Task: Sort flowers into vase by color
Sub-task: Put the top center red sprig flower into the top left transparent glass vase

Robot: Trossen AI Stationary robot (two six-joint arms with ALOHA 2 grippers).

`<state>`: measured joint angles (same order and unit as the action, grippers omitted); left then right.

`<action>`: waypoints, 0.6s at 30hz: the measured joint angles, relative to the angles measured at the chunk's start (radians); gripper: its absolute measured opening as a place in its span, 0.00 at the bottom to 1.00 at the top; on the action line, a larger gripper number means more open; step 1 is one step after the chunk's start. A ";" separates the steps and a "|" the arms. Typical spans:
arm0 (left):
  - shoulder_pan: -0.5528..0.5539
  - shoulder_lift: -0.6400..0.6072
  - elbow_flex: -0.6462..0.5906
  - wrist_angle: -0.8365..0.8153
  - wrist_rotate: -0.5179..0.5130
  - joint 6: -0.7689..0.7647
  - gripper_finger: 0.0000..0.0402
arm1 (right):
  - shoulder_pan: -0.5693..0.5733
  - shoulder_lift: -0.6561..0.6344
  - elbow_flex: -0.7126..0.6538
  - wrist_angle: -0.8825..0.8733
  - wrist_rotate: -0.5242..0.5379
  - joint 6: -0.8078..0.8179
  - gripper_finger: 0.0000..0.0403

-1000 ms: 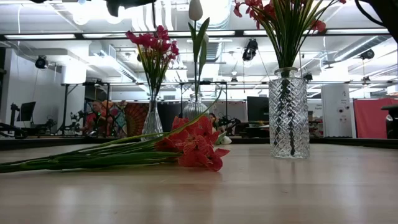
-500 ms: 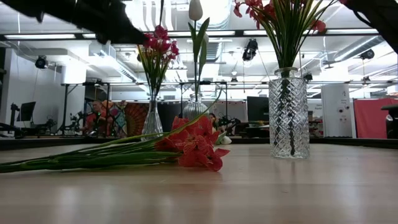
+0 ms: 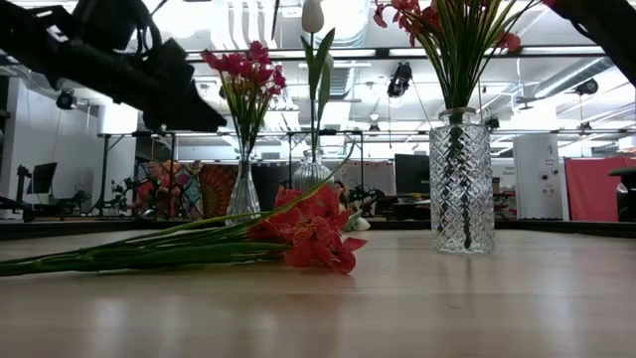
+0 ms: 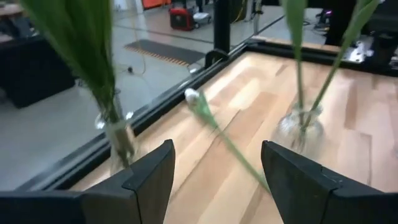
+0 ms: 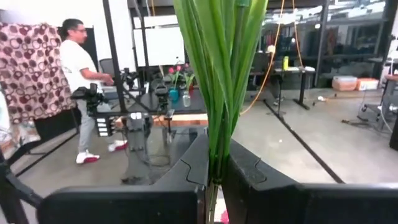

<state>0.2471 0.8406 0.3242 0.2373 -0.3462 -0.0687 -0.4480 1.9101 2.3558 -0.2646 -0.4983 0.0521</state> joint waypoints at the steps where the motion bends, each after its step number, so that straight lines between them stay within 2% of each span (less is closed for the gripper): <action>1: 0.006 0.000 -0.007 0.000 -0.004 -0.003 0.55 | 0.000 -0.006 0.000 -0.006 0.000 0.000 0.04; 7: 0.060 0.036 -0.014 0.060 0.024 0.044 0.58 | 0.033 -0.021 0.000 -0.045 -0.003 -0.003 0.04; 13: 0.140 0.062 -0.024 0.088 0.053 0.074 0.68 | 0.067 -0.021 0.000 -0.044 -0.002 -0.048 0.04; 18: 0.212 0.132 -0.081 0.330 0.185 0.102 0.74 | 0.070 -0.021 0.000 -0.010 0.002 -0.104 0.04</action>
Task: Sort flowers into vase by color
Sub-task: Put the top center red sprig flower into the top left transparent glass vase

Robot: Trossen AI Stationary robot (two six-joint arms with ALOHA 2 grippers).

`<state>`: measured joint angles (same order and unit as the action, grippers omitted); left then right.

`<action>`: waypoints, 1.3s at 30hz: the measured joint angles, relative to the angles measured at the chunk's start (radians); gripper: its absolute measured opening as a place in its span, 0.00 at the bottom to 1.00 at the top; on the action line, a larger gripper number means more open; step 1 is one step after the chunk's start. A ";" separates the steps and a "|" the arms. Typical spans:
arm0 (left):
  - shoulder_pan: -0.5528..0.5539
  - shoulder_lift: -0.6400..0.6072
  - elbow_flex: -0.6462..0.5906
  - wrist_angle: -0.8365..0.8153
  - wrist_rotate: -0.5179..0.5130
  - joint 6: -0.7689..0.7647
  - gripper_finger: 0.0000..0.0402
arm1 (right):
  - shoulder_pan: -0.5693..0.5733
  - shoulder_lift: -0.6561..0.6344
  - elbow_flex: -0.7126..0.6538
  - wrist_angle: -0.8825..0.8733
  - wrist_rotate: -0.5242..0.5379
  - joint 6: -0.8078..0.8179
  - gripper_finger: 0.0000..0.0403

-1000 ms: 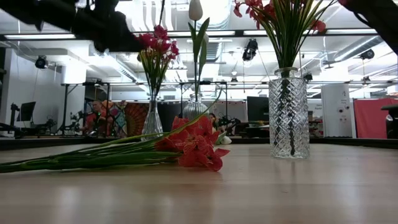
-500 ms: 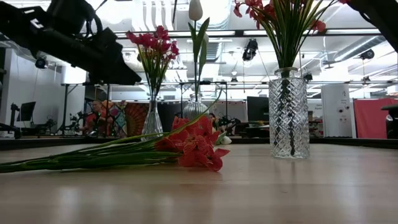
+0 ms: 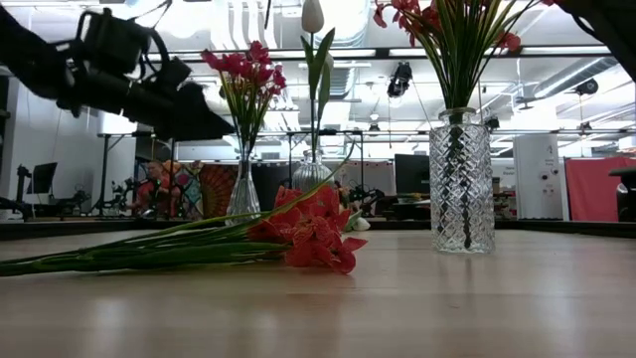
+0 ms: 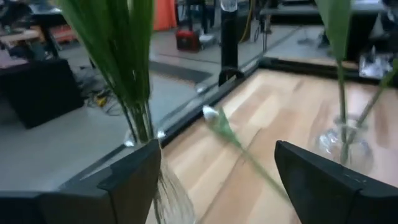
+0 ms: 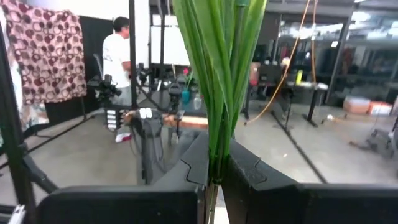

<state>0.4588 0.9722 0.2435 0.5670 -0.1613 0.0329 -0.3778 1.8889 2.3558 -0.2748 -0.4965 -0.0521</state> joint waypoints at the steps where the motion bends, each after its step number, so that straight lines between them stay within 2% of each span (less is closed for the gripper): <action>1: 0.019 0.021 -0.007 0.028 0.005 0.000 0.74 | -0.003 0.000 0.000 0.010 0.002 -0.008 0.04; 9: 0.161 0.257 -0.009 0.245 0.063 0.005 0.74 | -0.021 0.009 0.000 0.059 0.007 -0.038 0.04; 13: 0.206 0.376 -0.007 0.398 0.158 0.001 0.74 | -0.022 0.029 0.000 0.075 -0.002 -0.028 0.04; 15: 0.224 0.433 0.009 0.439 0.168 -0.006 0.74 | -0.022 0.044 0.000 0.078 -0.002 -0.031 0.04; 22: 0.244 0.577 0.084 0.460 0.181 0.010 0.74 | -0.024 0.069 0.000 0.079 -0.001 -0.043 0.04; 29: 0.256 0.633 0.120 0.510 0.182 0.037 0.73 | -0.030 0.069 0.000 0.076 -0.001 -0.047 0.04; 34: 0.276 0.641 0.114 0.518 0.227 0.034 0.64 | -0.029 0.071 0.000 0.063 -0.001 -0.040 0.04; 39: 0.279 0.634 0.114 0.522 0.239 0.032 0.47 | -0.031 0.072 -0.003 0.056 -0.003 -0.034 0.04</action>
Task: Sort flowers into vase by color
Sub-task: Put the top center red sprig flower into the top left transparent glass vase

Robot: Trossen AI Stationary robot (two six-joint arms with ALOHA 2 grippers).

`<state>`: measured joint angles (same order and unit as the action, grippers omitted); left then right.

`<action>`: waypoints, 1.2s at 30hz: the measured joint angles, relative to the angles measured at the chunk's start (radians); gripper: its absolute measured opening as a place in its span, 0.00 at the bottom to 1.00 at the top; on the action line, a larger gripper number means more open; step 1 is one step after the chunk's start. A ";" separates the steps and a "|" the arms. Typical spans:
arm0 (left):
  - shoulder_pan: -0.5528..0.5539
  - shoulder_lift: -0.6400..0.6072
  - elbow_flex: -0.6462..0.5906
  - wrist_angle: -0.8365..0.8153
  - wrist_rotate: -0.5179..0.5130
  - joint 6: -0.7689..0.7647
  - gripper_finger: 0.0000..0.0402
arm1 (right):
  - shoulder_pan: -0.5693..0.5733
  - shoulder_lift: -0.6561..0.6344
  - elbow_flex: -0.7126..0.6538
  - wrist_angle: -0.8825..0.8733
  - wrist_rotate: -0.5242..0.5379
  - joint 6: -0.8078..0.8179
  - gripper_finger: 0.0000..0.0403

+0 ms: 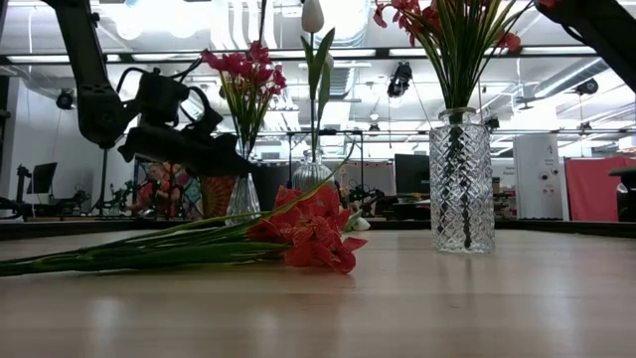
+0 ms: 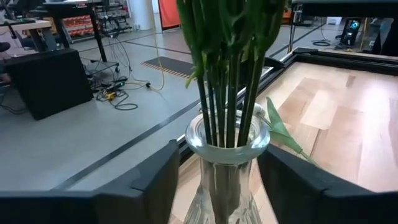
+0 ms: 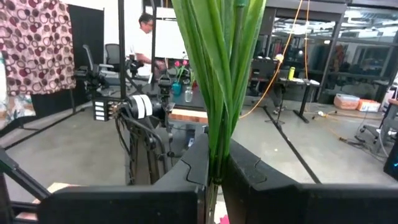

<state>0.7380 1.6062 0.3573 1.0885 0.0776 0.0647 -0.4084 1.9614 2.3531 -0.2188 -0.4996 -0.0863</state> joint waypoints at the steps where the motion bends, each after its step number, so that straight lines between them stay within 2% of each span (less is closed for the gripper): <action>1: 0.000 0.000 0.000 0.000 0.000 -0.002 0.44 | 0.000 0.000 -0.001 0.000 -0.002 0.008 0.04; 6: 0.000 0.000 0.000 -0.002 0.001 -0.017 0.26 | 0.002 0.004 -0.011 -0.012 -0.033 0.021 0.04; 9: 0.000 0.000 0.000 -0.002 0.001 -0.027 0.21 | 0.005 0.004 -0.032 -0.011 -0.054 0.023 0.04; 15: 0.000 -0.003 -0.014 0.008 0.000 -0.064 0.24 | 0.007 0.004 -0.087 0.027 -0.064 0.010 0.04; 18: 0.000 -0.004 -0.030 0.018 0.000 -0.070 0.26 | 0.009 0.004 -0.117 0.056 -0.110 -0.003 0.04; 24: 0.000 -0.007 -0.045 0.016 0.017 -0.069 0.22 | 0.019 0.004 -0.180 0.126 -0.130 -0.018 0.04; 36: -0.001 -0.026 -0.125 0.073 0.079 -0.104 0.23 | 0.027 0.004 -0.382 0.409 -0.126 0.013 0.04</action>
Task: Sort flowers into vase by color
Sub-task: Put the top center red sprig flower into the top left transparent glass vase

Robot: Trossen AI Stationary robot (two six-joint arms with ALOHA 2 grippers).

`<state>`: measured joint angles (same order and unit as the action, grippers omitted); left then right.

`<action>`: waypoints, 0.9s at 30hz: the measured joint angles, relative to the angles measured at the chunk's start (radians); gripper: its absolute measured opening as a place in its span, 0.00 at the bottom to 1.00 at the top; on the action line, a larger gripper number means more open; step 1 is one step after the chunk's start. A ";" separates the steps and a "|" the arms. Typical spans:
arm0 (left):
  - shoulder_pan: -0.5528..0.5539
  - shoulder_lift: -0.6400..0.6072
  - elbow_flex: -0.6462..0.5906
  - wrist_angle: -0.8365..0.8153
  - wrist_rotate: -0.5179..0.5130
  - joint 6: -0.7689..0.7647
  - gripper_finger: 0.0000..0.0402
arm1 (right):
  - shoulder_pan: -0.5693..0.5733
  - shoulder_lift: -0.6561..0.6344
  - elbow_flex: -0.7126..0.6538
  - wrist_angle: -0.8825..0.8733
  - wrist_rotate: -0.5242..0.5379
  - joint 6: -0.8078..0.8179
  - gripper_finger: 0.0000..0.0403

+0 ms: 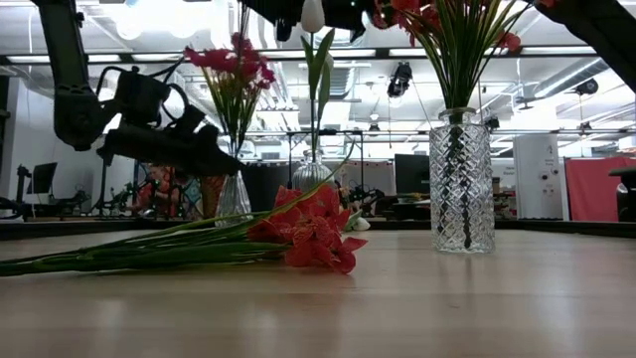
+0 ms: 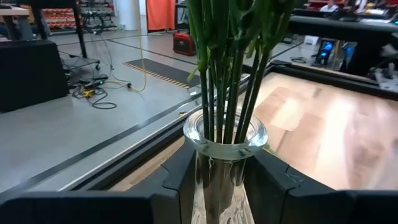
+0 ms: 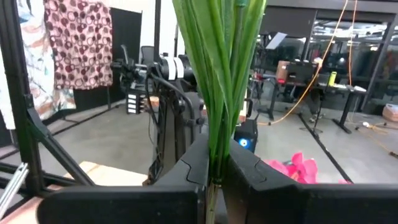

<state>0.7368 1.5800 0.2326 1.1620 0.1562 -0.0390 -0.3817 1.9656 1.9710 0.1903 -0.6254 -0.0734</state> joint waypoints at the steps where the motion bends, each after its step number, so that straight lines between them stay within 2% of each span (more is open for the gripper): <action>1: 0.000 -0.001 -0.011 0.013 0.014 -0.001 0.23 | 0.000 0.000 -0.012 0.015 0.003 0.000 0.04; 7: -0.001 0.000 -0.063 0.103 0.045 -0.008 0.23 | 0.012 0.000 -0.076 0.071 0.052 -0.043 0.04; 12: -0.002 0.005 -0.067 0.111 0.073 0.001 0.23 | 0.024 0.000 -0.095 0.089 0.110 -0.083 0.04; 27: -0.007 0.012 -0.068 0.155 0.074 0.003 0.23 | 0.023 0.000 -0.108 0.109 0.158 -0.148 0.04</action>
<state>0.7300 1.5917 0.1642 1.3166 0.2298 -0.0357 -0.3584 1.9656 1.8626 0.2996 -0.4675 -0.2216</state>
